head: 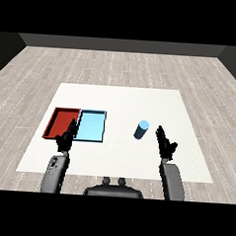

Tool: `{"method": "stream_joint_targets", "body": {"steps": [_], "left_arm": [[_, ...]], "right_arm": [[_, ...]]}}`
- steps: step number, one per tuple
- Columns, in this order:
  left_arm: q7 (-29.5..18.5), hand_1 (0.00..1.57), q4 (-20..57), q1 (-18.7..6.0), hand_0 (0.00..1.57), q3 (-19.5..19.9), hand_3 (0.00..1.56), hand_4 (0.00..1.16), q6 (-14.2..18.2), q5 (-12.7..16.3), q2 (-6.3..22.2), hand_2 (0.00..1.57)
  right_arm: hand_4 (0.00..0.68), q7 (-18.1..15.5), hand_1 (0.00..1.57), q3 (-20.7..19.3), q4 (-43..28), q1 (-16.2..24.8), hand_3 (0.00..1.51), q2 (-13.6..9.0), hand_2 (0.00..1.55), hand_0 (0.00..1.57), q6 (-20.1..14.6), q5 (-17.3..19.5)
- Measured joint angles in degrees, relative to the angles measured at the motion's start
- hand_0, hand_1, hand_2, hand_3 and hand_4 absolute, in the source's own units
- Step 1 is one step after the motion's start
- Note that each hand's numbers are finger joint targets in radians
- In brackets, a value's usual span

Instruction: Pick the blue can and put it in the blue box

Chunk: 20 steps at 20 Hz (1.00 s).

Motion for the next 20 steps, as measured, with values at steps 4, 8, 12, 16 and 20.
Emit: {"method": "stream_joint_targets", "body": {"steps": [4,8,12,16,20], "left_arm": [[-0.2,0.00,-0.4,-0.2,0.00,0.2,0.00,0.00,-0.2,-1.3,0.1,0.00],[-3.3,0.00,-3.6,-0.6,0.00,0.4,0.00,0.00,-1.7,0.7,-0.7,0.00],[-10.7,0.00,-3.1,-1.1,0.00,1.8,0.00,0.00,-4.6,4.0,-1.2,0.00],[-13.8,0.00,-3.9,0.0,0.00,2.4,0.00,0.00,-6.4,5.4,-1.4,0.00],[-16.2,0.00,-1.4,-1.0,0.00,3.6,0.00,0.00,-8.0,6.1,-0.8,0.00]], "right_arm": [[0.000,0.3,0.00,-0.5,2.6,-3.5,0.00,-0.2,0.00,0.00,-0.3,1.1],[0.000,-2.9,0.00,-0.6,3.6,-7.3,0.00,0.6,0.00,0.00,1.5,-0.4],[0.000,-7.7,0.00,-0.8,3.8,-9.1,0.00,1.4,0.00,0.00,4.7,-3.5],[0.000,-11.4,0.00,-1.5,6.7,-10.8,0.00,1.3,0.00,0.00,6.7,-4.5],[0.000,-13.4,0.00,-2.8,8.6,-11.5,0.00,0.7,0.00,0.00,8.2,-5.9]]}}
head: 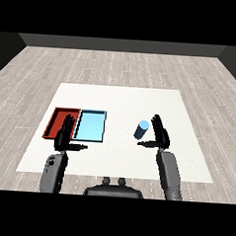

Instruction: Pick the blue can and put it in the blue box

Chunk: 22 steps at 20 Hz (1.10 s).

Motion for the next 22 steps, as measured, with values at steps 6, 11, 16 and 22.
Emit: {"method": "stream_joint_targets", "body": {"steps": [6,11,16,22], "left_arm": [[0.7,0.00,-1.3,0.3,0.00,-1.3,0.00,0.00,1.3,-1.2,-1.5,0.00],[0.0,0.00,-1.0,0.9,0.00,-1.5,0.00,0.00,0.9,-1.4,-1.7,0.00],[-0.5,0.00,1.1,-0.8,0.00,-0.3,0.00,0.00,0.4,-0.6,-1.3,0.00],[1.6,0.00,-0.5,-0.9,0.00,0.8,0.00,0.00,-1.0,1.6,-0.3,0.00]], "right_arm": [[0.000,0.1,0.00,-1.4,3.8,-2.7,0.00,0.2,0.00,0.00,-1.5,-0.2],[0.000,-1.6,0.00,-2.4,8.1,-4.4,0.00,0.2,0.00,0.00,-2.7,-0.2],[0.000,-2.5,0.00,-3.9,12.2,-5.8,0.00,-1.0,0.00,0.00,-2.0,-1.2],[0.000,-6.1,0.00,-5.7,23.1,-11.1,0.00,-1.6,0.00,0.00,-1.2,-2.0]]}}
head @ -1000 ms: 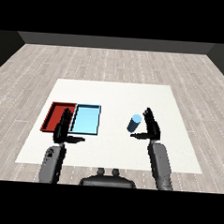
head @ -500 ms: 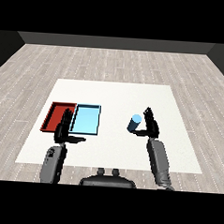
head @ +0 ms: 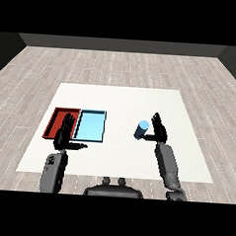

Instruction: Pick the blue can and put it in the blue box

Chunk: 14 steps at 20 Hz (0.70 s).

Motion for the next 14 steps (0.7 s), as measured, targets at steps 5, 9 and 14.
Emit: {"method": "stream_joint_targets", "body": {"steps": [5,9,14], "left_arm": [[0.2,0.00,-1.3,1.1,0.00,0.0,0.00,0.00,0.2,0.2,-0.4,0.00],[-0.2,0.00,-0.8,1.4,0.00,0.3,0.00,0.00,-0.5,0.5,-0.2,0.00],[-0.9,0.00,-1.4,2.3,0.00,0.3,0.00,0.00,-0.7,0.4,-0.4,0.00]], "right_arm": [[0.000,-1.5,0.00,-0.7,6.0,-3.2,0.00,-0.2,0.00,0.00,0.2,-0.7],[0.000,-2.7,0.00,-1.3,10.6,-5.6,0.00,0.2,0.00,0.00,0.4,-1.5],[0.000,-3.7,0.00,-1.5,15.3,-8.4,0.00,1.9,0.00,0.00,-0.5,-2.1]]}}
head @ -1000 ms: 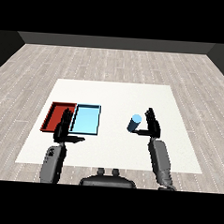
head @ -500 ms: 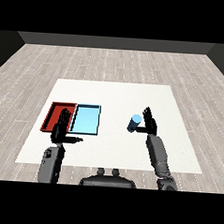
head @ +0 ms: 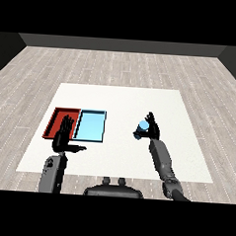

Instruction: Pick the blue can and put it in the blue box

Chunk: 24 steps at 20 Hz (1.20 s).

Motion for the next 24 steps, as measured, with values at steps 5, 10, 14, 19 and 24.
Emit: {"method": "stream_joint_targets", "body": {"steps": [5,10,14,19,24], "left_arm": [[0.7,0.00,-0.4,-0.5,0.00,-0.2,0.00,0.00,0.8,-0.5,-0.4,0.00],[1.4,0.00,-2.0,0.5,0.00,-0.6,0.00,0.00,1.0,-0.6,-0.7,0.00],[0.9,0.00,-0.3,-0.9,0.00,-0.3,0.00,0.00,1.2,-0.7,-0.7,0.00],[0.9,0.00,-0.2,-0.5,0.00,-0.2,0.00,0.00,0.5,-0.3,-0.6,0.00],[0.1,0.00,1.0,-1.4,0.00,-0.8,0.00,0.00,1.3,-1.6,-1.0,0.00]], "right_arm": [[0.000,-3.6,0.00,-0.6,7.5,-3.4,0.00,0.1,0.00,0.00,-0.2,0.3],[0.000,-6.1,0.40,-1.5,12.8,-6.7,0.91,0.4,0.88,0.40,-1.9,0.4],[0.599,-6.4,1.50,-2.2,13.2,-7.6,1.43,0.3,1.48,1.50,-6.9,0.7],[0.597,-4.2,1.53,-1.2,11.8,-8.0,1.45,-0.6,1.49,1.53,-9.4,1.5],[0.623,-0.2,1.48,2.3,4.8,-5.5,1.43,1.1,1.46,1.48,-12.3,3.3]]}}
